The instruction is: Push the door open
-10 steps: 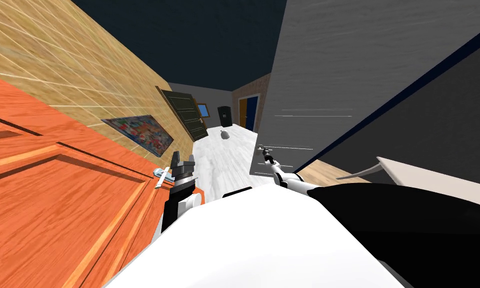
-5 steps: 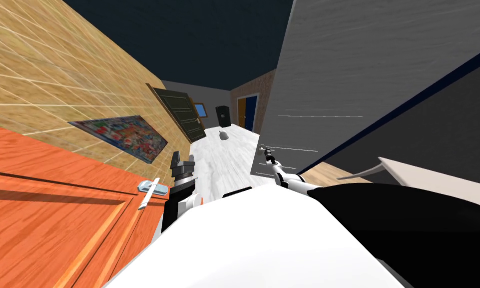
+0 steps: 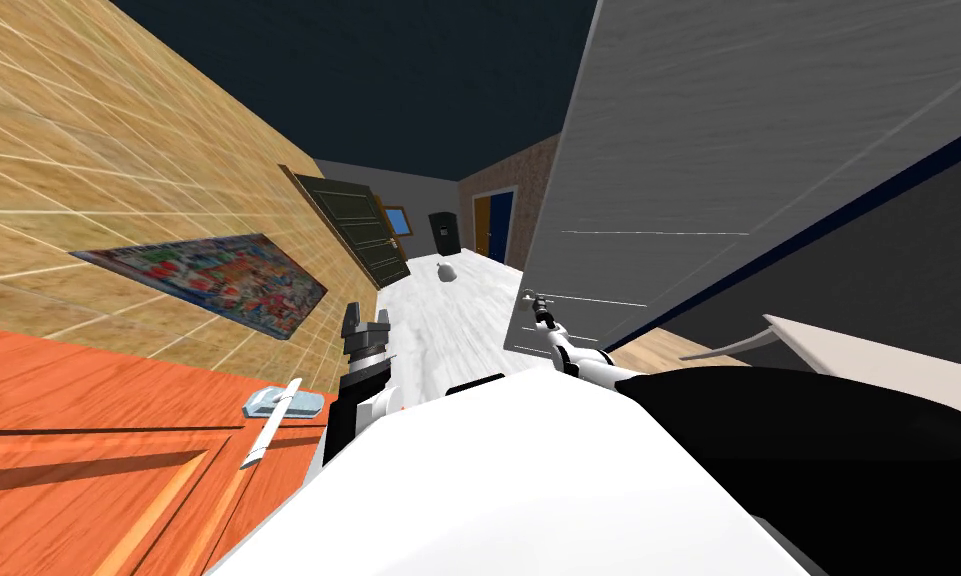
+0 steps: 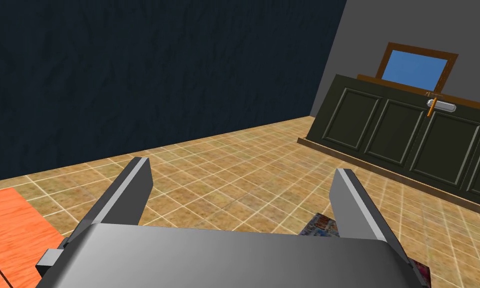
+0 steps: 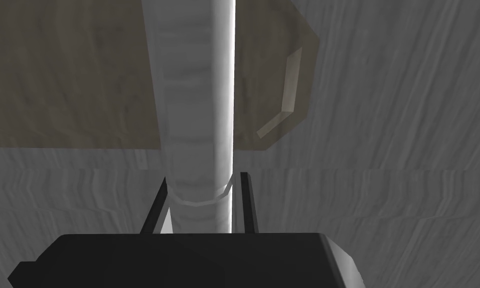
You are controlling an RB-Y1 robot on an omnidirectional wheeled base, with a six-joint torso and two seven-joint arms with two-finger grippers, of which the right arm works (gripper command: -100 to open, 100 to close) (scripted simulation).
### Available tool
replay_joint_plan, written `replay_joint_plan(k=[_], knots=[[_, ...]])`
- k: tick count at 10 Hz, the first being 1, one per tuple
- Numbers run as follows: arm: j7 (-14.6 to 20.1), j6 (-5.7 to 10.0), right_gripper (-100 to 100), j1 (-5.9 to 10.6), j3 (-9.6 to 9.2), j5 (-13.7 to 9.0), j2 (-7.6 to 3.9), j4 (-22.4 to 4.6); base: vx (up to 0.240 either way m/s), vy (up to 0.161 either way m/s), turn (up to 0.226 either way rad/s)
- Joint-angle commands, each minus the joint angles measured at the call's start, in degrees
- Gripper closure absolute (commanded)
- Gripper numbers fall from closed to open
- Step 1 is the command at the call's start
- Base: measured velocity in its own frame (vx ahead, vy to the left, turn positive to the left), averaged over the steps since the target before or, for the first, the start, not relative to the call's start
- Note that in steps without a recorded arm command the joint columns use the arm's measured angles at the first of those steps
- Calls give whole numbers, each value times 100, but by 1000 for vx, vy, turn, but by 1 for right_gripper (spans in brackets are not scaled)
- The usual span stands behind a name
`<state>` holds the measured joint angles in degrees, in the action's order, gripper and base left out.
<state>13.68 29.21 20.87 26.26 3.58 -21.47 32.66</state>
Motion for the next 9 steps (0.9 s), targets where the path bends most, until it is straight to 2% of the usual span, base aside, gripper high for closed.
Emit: replay_joint_plan(k=[1, 2, 5, 7, 8, 9], knots=[[-72, 12, 100, -7, 130, -47, -70, -24, 165, 54, -89], [-72, 12, 100, -7, 130, -47, -70, -24, 110, 30, -43], [-155, 9, 100, -51, 302, -118, -124, -46, 175, 47, -60], [-155, 9, 100, -51, 302, -118, -124, -46, 94, 15, -23], [-195, 8, 100, -71, 384, -152, -149, -57, 117, 28, -26], [-195, 8, 100, -71, 384, -152, -149, -57, 123, 43, -45]])
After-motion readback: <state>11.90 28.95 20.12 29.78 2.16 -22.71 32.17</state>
